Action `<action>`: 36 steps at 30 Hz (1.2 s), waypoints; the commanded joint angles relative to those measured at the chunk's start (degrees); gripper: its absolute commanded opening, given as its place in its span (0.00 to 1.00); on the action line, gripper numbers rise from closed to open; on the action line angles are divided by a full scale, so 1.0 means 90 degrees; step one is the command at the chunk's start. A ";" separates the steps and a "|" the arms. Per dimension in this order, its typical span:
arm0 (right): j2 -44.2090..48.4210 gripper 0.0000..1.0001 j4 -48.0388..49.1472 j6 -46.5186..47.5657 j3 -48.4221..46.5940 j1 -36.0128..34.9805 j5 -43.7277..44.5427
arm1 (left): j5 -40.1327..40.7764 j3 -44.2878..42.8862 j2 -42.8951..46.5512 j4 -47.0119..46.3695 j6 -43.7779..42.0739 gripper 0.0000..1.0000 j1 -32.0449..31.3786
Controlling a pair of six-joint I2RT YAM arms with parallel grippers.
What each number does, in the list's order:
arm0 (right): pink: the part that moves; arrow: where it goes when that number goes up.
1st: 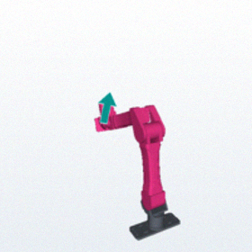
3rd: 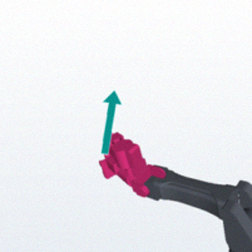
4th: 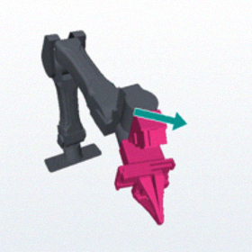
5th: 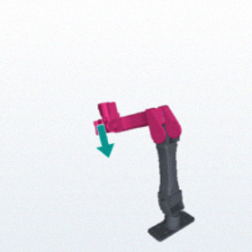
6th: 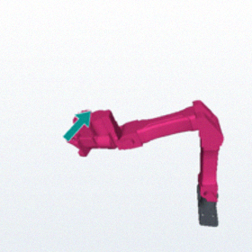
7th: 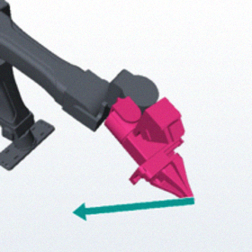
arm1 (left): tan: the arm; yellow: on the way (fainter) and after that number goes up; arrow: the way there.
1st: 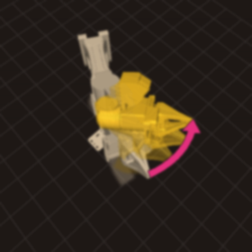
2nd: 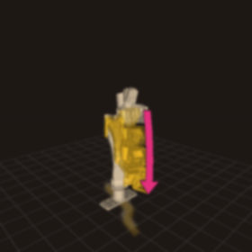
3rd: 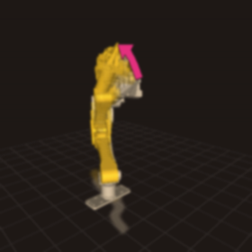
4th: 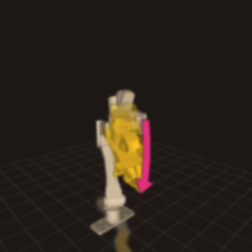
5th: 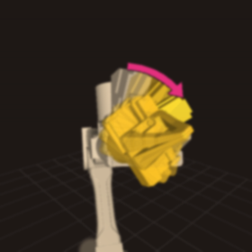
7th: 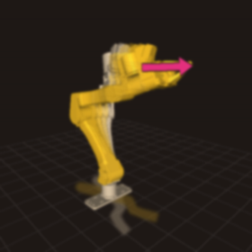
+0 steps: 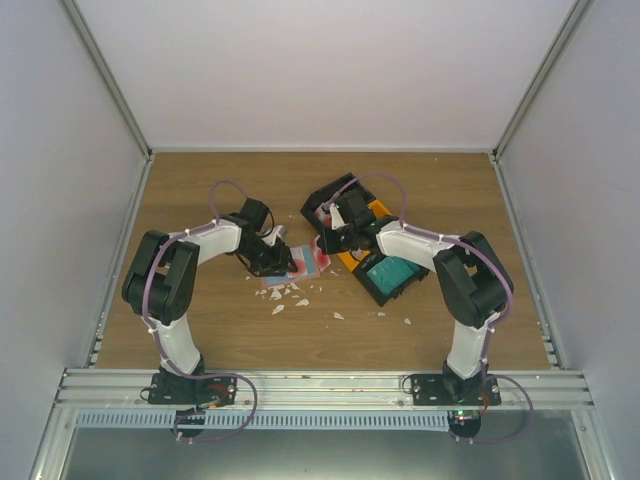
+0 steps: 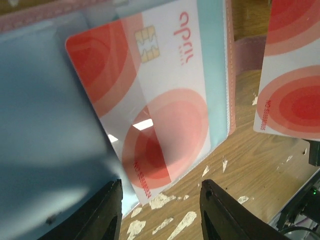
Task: Put the credit cards into the card holder
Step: Insert the credit card into the card holder.
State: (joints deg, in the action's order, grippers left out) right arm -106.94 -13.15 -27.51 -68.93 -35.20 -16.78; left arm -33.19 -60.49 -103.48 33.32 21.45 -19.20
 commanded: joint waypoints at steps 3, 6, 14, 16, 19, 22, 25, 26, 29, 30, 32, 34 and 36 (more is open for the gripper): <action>-0.0129 0.01 -0.0098 0.0079 -0.0144 -0.0076 0.0199 | 0.0297 -0.0437 -0.0372 -0.0002 -0.0047 0.46 -0.0100; -0.0130 0.00 -0.0089 0.0074 -0.0144 -0.0073 0.0210 | 0.0332 -0.0630 -0.0509 -0.0011 -0.0092 0.45 -0.0137; -0.0042 0.01 -0.0102 0.0031 -0.0116 -0.0068 0.0355 | 0.0330 -0.1050 -0.0860 0.0017 -0.0209 0.40 -0.0352; 0.0002 0.00 -0.0092 0.0004 -0.0098 -0.0078 0.0411 | 0.0264 -0.1098 -0.0882 0.0019 -0.0241 0.40 -0.0403; 0.0102 0.00 -0.0008 -0.0010 -0.0056 -0.0073 0.0401 | 0.0262 -0.1094 -0.0826 0.0028 -0.0272 0.40 -0.0430; 0.0200 0.00 0.0125 -0.0027 0.0008 -0.0071 0.0300 | 0.0440 -0.1066 -0.0648 0.0128 -0.0301 0.41 -0.0432; 0.0318 0.01 0.0302 -0.0079 0.0104 -0.0069 0.0112 | 0.0624 -0.0952 -0.0263 0.0206 -0.0340 0.43 -0.0430; 0.0364 0.00 0.0367 -0.0108 0.0160 -0.0071 0.0057 | 0.0673 -0.0901 -0.0112 0.0222 -0.0342 0.44 -0.0428; 0.0501 0.01 0.0627 -0.0247 0.0334 -0.0073 -0.0124 | 0.0867 -0.0729 0.0362 0.0230 -0.0333 0.45 -0.0417; 0.0563 0.00 0.0776 -0.0292 0.0414 -0.0073 -0.0192 | 0.0935 -0.0673 0.0528 0.0206 -0.0321 0.45 -0.0407; 0.0698 0.00 0.1075 -0.0410 0.0596 -0.0072 -0.0449 | 0.0970 -0.0508 0.0897 0.0034 -0.0252 0.46 -0.0389; 0.0829 0.01 0.1328 -0.0543 0.0736 -0.0071 -0.0643 | 0.0850 -0.0291 0.1265 -0.0222 -0.0130 0.47 -0.0341; 0.0964 0.00 0.1436 -0.0665 0.0812 -0.0072 -0.0758 | 0.0721 -0.0062 0.1572 -0.0504 0.0040 0.48 -0.0285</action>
State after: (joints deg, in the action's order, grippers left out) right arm -101.47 -5.82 -30.63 -63.26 -35.35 -20.01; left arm -26.26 -64.23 -94.39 33.65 19.92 -22.39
